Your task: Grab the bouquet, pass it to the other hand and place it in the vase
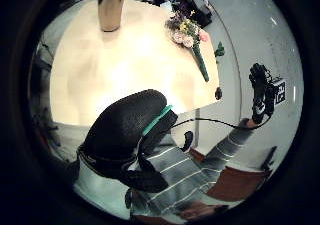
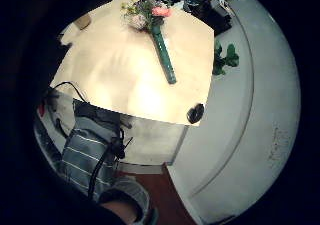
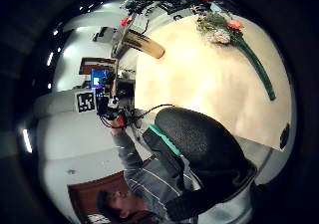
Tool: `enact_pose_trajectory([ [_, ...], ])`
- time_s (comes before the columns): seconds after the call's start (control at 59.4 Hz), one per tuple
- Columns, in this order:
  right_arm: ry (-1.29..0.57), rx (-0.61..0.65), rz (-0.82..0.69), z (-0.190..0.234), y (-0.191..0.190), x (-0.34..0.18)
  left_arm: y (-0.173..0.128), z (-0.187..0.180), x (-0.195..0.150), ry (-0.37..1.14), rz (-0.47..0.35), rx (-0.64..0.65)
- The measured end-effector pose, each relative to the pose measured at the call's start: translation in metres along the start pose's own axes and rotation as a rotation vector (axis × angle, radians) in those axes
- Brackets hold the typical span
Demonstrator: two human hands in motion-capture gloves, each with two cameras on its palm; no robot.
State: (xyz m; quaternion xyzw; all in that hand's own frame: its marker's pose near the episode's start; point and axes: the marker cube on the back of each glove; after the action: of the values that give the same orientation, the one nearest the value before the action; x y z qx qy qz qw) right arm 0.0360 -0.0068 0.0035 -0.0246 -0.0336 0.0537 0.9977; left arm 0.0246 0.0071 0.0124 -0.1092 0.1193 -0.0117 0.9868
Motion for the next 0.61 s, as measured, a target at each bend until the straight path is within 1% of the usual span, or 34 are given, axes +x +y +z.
enact_pose_trajectory([
  [0.084,-0.003,0.003,-0.018,-0.002,0.001,-0.001,-0.008,0.006,0.003,-0.020,-0.012,-0.028],
  [0.168,-0.036,-0.003,-0.054,-0.001,-0.002,-0.008,0.011,-0.005,0.018,0.001,0.003,-0.085],
  [0.219,-0.040,-0.010,-0.063,-0.001,-0.002,-0.012,0.005,0.000,0.020,0.005,-0.003,-0.098],
  [0.269,-0.027,-0.007,-0.071,-0.002,-0.002,-0.017,-0.007,0.009,0.020,0.005,0.001,-0.102],
  [0.303,-0.019,0.001,-0.080,-0.002,-0.003,-0.019,-0.009,0.011,0.022,0.013,0.011,-0.102],
  [0.37,0.000,0.020,-0.079,-0.002,-0.005,-0.021,0.004,0.004,0.031,0.024,0.023,-0.107],
  [0.488,0.037,0.057,-0.083,-0.002,-0.009,-0.023,0.000,0.009,0.035,0.027,0.044,-0.103],
  [0.555,0.047,0.075,-0.073,0.001,-0.018,-0.017,0.014,0.001,0.045,0.042,0.065,-0.091],
  [0.606,0.055,0.088,-0.050,0.005,-0.025,-0.010,0.009,0.007,0.048,0.041,0.084,-0.082],
])
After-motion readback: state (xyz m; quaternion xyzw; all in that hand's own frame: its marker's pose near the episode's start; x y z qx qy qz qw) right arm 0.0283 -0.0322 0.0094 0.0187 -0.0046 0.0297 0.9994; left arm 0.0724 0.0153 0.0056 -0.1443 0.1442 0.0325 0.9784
